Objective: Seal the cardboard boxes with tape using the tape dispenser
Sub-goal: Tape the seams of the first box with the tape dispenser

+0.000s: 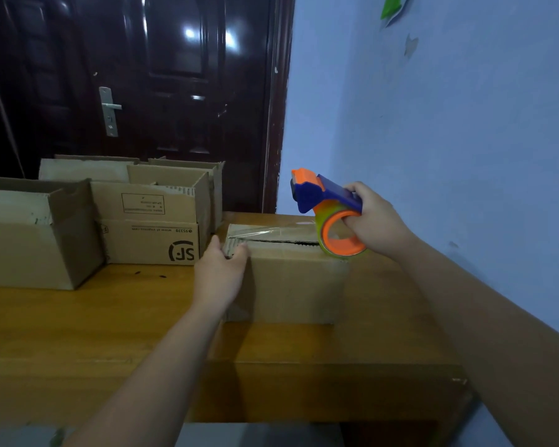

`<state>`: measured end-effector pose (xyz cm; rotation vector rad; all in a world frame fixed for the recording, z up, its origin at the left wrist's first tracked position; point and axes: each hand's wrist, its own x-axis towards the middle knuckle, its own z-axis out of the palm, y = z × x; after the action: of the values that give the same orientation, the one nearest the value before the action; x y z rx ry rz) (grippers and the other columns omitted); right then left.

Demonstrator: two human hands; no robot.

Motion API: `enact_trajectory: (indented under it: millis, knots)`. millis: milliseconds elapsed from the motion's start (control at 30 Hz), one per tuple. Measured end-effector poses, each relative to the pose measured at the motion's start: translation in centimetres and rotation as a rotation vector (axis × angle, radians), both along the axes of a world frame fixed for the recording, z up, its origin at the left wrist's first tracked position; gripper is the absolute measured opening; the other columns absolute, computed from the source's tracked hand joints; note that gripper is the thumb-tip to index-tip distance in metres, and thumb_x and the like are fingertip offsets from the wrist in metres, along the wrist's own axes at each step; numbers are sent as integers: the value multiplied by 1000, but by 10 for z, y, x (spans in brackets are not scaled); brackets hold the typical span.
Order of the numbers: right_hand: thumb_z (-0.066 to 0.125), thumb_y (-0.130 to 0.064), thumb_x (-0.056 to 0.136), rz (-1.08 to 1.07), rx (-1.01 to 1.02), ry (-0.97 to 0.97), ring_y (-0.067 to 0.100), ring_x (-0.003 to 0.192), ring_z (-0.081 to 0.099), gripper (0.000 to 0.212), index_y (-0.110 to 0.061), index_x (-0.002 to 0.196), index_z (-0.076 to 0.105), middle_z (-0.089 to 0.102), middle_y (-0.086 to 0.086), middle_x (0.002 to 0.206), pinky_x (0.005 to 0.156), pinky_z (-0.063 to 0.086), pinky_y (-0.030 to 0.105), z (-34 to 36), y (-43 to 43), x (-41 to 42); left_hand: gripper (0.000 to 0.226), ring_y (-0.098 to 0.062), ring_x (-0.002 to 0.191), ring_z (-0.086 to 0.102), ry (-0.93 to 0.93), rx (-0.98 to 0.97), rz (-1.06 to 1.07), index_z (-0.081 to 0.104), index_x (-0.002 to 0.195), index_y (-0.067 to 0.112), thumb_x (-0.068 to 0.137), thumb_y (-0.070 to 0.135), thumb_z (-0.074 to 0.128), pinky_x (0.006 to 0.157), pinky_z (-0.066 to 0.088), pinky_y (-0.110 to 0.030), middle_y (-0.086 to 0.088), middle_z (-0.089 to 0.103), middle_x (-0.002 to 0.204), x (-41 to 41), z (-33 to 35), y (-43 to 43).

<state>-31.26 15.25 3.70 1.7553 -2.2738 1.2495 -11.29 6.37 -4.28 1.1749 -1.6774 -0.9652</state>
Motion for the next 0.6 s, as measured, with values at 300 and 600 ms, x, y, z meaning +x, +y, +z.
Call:
enact_trajectory:
  millis: [300,600]
  knots:
    - [54,2,86,28,-22,-73,13,80,51,34,-24,107,48,55,-4,95,55,36,8,-1,1,-1,62,-24,145,13,-820,-522,-204,4,151,13,101,43,25,114,23,-37,-5,4,159,-16,26,-9]
    - [60,-11,90,17,-34,-159,10,75,54,31,-27,113,46,57,-3,102,57,38,18,-3,-5,-20,99,-22,145,15,-996,-553,-239,0,151,10,74,73,4,115,18,-36,-8,13,158,-13,24,-11]
